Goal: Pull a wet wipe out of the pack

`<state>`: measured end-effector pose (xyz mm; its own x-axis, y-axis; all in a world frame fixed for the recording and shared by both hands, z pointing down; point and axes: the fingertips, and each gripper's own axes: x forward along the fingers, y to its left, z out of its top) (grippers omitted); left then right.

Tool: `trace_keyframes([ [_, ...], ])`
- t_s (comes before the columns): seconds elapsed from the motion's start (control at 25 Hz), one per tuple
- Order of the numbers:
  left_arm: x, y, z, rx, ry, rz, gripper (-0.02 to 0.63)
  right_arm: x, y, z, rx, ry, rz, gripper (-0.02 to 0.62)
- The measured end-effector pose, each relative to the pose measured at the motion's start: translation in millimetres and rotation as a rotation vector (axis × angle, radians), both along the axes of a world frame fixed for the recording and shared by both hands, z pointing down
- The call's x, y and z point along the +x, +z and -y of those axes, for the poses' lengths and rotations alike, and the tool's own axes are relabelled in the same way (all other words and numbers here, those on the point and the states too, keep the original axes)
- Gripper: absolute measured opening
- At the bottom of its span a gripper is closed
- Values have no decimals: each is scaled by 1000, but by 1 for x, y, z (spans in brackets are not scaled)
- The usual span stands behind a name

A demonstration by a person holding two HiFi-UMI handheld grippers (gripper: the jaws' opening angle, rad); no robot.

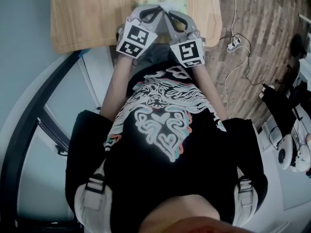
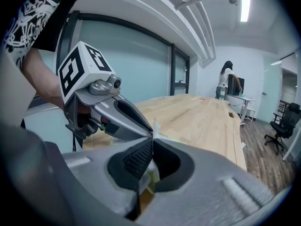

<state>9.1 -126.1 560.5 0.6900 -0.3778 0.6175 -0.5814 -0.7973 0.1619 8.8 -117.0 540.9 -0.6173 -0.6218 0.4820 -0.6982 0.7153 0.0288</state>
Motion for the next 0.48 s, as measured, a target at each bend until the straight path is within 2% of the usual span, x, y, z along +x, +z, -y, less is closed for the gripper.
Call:
trace_keyframes([
  [0.32, -3, -7, 0, -18, -37, -45, 6, -2, -3, -1, 4, -2, -14, 2],
  [0.48, -8, -9, 3, -43, -94, -118, 6, -1, -2, -2, -3, -1, -14, 3],
])
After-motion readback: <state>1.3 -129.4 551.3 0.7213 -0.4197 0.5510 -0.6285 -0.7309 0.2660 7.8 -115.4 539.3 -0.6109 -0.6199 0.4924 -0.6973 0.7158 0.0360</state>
